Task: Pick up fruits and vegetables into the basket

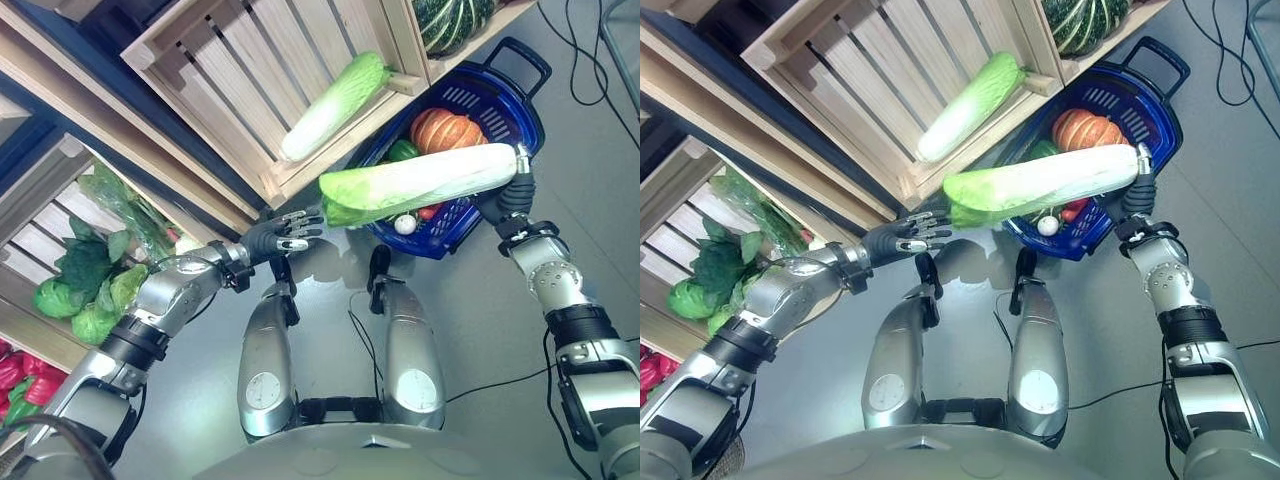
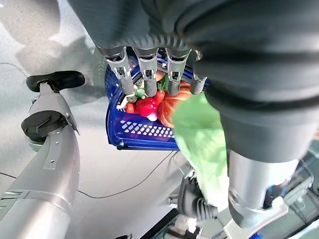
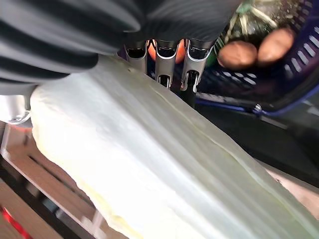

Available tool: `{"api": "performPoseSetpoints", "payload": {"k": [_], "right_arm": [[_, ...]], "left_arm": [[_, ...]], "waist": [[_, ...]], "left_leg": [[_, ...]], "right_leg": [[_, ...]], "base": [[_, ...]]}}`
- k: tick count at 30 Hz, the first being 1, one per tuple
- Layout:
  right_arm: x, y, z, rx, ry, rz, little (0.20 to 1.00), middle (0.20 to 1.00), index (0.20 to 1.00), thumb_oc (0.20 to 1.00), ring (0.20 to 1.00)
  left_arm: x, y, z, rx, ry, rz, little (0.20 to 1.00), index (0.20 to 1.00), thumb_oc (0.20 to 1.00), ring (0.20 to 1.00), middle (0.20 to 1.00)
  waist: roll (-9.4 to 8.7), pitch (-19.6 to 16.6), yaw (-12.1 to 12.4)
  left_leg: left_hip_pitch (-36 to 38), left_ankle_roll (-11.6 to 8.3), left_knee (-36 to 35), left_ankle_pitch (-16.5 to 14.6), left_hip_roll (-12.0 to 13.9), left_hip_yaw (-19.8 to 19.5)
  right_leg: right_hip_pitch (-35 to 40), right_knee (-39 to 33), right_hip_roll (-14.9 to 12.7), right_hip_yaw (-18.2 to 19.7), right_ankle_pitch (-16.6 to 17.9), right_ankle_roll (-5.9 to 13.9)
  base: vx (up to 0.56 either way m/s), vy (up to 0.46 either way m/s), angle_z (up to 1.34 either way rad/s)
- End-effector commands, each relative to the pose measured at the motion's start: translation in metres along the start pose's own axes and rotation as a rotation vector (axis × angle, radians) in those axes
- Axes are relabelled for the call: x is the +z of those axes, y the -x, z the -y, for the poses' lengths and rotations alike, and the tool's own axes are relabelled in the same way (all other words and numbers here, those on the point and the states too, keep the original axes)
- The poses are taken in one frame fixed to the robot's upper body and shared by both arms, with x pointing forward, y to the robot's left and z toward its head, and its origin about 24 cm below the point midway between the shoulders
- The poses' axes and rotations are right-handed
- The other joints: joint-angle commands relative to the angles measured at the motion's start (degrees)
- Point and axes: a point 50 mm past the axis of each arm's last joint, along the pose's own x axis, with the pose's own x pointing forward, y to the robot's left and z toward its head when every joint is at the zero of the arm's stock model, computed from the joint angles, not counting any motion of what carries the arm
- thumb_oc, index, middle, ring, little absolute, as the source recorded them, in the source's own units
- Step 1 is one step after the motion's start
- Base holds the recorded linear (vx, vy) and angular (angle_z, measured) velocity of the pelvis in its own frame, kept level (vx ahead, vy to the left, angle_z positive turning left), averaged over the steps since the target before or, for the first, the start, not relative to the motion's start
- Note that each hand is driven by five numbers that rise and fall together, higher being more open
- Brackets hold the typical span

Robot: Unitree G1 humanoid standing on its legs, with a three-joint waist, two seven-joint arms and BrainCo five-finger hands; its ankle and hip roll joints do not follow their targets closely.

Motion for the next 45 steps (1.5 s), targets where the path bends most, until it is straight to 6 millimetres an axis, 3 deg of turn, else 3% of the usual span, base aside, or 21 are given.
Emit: {"api": "performPoseSetpoints", "payload": {"k": [1,7,17,27,45], "right_arm": [[0.048,-0.003,-0.007,0.047,-0.016,0.175,0.2,0.2,0.2,0.2,0.2],[0.076,0.001,0.006,-0.027,-0.01,0.253,0.2,0.2,0.2,0.2,0.2],[0.136,0.005,0.021,-0.233,0.019,0.398,0.2,0.2,0.2,0.2,0.2],[0.18,0.015,0.028,-0.514,0.11,0.467,0.2,0.2,0.2,0.2,0.2],[0.21,0.037,0.037,-1.098,0.462,0.437,0.2,0.2,0.2,0.2,0.2]], "left_arm": [[-0.009,0.007,-0.001,0.027,0.067,0.03,1.0,1.0,1.0,1.0,1.0],[-0.025,0.015,-0.003,0.038,0.104,-0.017,1.0,1.0,1.0,1.0,1.0],[-0.068,0.027,0.0,0.059,0.203,-0.069,1.0,1.0,1.0,1.0,1.0],[-0.085,0.026,0.013,0.047,0.257,-0.049,1.0,1.0,1.0,1.0,1.0],[-0.092,0.021,0.028,0.044,0.258,-0.023,1.0,1.0,1.0,1.0,1.0]], "waist": [[0.92,-2.2,0.2],[3.2,-2.2,0.8],[8.15,-2.2,2.8],[11.55,-2.2,4.3],[14.08,-2.2,5.8]], "left_leg": [[-2.4,1.24,5.9,-6.8,-1.0,0.6],[-5.1,1.02,6.4,-6.3,-1.5,0.8],[-12.2,0.7,7.3,-5.6,-2.0,1.4],[-19.3,1.19,10.2,-6.1,-2.4,1.1],[-28.2,2.83,15.5,-7.7,-2.2,-0.6]], "right_leg": [[-1.2,3.1,0.1,-1.6,-3.1,1.61],[-4.8,5.7,-0.9,-1.5,-4.1,1.48],[-14.0,11.2,-2.9,-0.6,-6.0,1.04],[-21.9,16.0,-4.0,0.6,-7.4,0.28],[-31.5,21.6,-4.7,2.9,-8.4,-0.23]], "base": [[0.0,0.008,-0.03],[0.0,0.008,-0.01],[0.0,0.022,0.01],[0.01,-0.001,0.05],[0.0,-0.005,0.03]]}}
